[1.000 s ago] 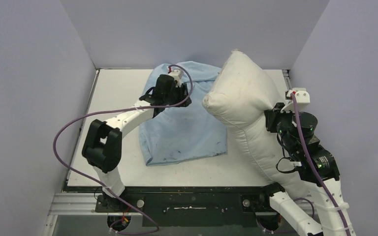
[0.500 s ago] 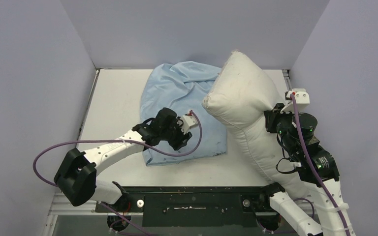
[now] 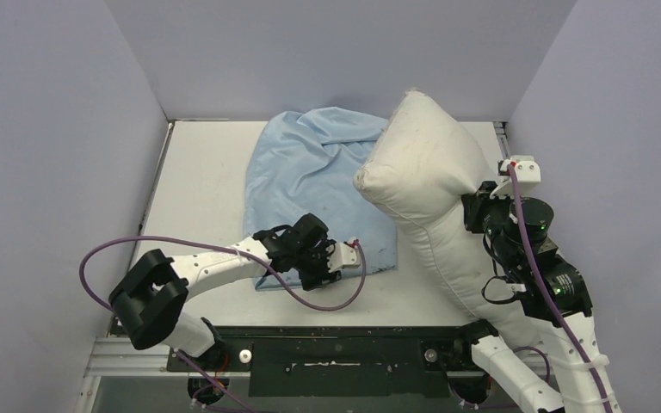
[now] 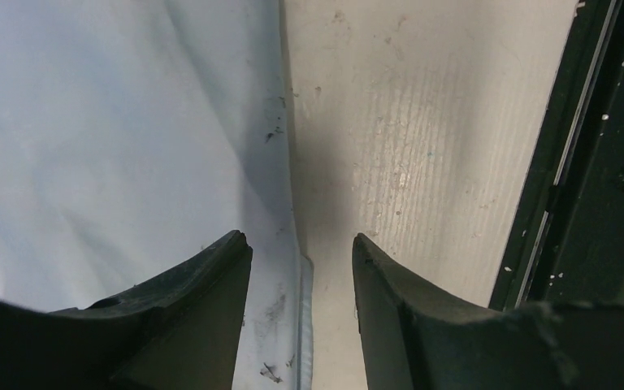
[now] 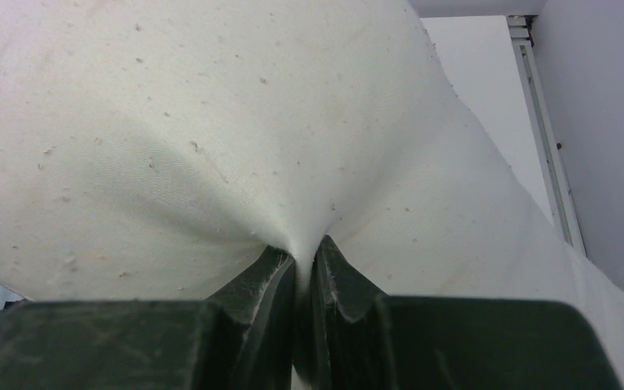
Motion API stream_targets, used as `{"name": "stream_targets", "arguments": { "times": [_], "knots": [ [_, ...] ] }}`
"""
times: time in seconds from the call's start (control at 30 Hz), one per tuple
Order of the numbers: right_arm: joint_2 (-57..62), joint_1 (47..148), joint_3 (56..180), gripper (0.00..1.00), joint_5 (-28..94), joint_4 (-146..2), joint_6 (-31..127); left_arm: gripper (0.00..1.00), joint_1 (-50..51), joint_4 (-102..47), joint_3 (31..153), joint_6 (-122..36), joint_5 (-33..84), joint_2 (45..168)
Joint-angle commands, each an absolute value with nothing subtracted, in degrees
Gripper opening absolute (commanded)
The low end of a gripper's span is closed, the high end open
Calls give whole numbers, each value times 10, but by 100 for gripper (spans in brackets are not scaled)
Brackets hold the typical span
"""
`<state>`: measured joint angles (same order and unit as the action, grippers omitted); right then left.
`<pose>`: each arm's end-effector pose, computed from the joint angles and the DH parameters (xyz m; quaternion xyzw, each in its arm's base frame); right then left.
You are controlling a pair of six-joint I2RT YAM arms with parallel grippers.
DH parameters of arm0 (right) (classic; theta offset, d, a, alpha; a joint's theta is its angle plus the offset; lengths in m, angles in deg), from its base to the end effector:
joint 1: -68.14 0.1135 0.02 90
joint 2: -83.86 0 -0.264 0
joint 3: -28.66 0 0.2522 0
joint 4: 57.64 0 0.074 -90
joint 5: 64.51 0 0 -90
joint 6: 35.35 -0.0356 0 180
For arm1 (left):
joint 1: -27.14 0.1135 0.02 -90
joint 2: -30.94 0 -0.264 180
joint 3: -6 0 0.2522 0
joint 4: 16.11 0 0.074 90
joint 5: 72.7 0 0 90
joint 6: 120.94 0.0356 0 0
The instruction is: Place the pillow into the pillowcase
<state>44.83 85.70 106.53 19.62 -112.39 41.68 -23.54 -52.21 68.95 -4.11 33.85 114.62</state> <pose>0.1122 0.0317 0.4079 -0.0011 0.7977 0.1190 0.5912 0.1734 -0.2277 0.1961 0.6257 0.7139 -0.1933 0.2479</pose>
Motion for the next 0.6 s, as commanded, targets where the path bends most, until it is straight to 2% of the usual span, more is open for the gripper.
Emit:
{"name": "stream_targets", "arguments": {
  "times": [0.0, 0.5, 0.57],
  "knots": [
    [462, 854, 1079, 0, 175, -1051, 402, 47, -247, -537, 703, -7, 315, 1159],
    [480, 854, 1074, 0, 170, -1054, 406, 46, -251, -517, 698, -1, 276, 1194],
    [482, 853, 1074, 0, 168, -1054, 409, 39, -251, -512, 698, -2, 277, 1194]
  ]
}}
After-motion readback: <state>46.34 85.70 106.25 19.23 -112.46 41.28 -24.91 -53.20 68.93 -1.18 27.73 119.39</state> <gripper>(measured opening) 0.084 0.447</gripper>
